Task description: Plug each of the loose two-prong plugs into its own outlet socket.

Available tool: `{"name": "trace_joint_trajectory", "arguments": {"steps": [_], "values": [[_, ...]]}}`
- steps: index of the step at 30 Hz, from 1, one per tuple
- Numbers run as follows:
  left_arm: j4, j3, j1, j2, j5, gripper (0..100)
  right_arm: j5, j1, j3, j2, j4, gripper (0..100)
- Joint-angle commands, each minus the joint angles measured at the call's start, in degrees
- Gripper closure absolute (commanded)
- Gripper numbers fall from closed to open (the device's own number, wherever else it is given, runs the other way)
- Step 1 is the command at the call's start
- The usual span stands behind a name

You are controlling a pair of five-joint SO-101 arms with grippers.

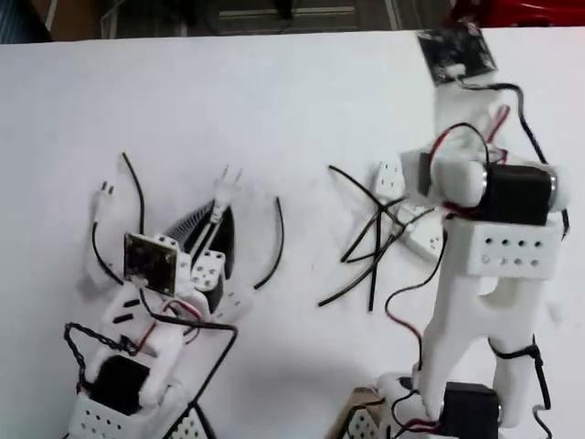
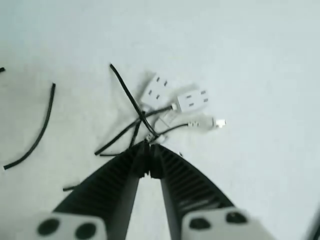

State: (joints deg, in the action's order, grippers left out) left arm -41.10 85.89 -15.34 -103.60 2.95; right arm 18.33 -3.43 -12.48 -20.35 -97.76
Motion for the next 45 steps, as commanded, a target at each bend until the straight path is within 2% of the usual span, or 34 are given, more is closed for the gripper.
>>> {"name": "trace_joint_trajectory", "arguments": {"steps": [1,3,5,7,11,13,17,25,29,32,39,41,45], "values": [[-3.4,-3.3,3.9,-0.7,-0.6,98,0.3,-2.6,9.8,-0.1,-0.3,97.4],[-5.5,-2.6,7.0,-0.7,-1.3,97,0.3,-2.4,17.3,-0.1,0.3,97.4],[-7.6,-1.8,8.5,-0.7,-6.2,97,0.3,-2.3,24.7,-0.5,3.2,97.4],[-10.3,-1.5,8.6,-0.7,-11.6,97,0.3,-2.4,31.2,-0.5,6.6,97.4],[-17.2,-3.9,8.7,-0.6,-16.4,97,0.3,-2.6,42.8,-0.5,14.7,97.4],[-21.5,-6.2,8.5,-0.6,-19.3,97,0.3,-2.6,47.1,-0.5,18.4,97.4],[-24.1,-7.2,11.0,-0.6,-24.7,97,0.3,-3.2,51.7,-0.5,23.3,97.4],[-24.8,-8.9,13.8,2.2,-26.0,97,0.3,-3.1,63.0,0.0,36.1,97.4],[-20.2,-15.6,13.5,15.5,-23.0,97,0.3,-3.4,68.9,0.0,44.6,97.4],[-22.0,-27.3,12.3,30.3,-21.1,97,0.3,-3.3,69.4,0.0,45.1,97.4],[-44.8,-58.1,9.9,60.9,-20.8,97,0.3,-3.2,69.5,0.0,45.2,97.4],[-50.5,-63.8,10.2,67.1,-21.5,97,0.3,-3.2,69.5,0.0,45.3,97.4],[-59.1,-69.0,9.9,76.4,-27.7,97,0.3,-3.2,69.5,0.0,45.3,97.4]]}}
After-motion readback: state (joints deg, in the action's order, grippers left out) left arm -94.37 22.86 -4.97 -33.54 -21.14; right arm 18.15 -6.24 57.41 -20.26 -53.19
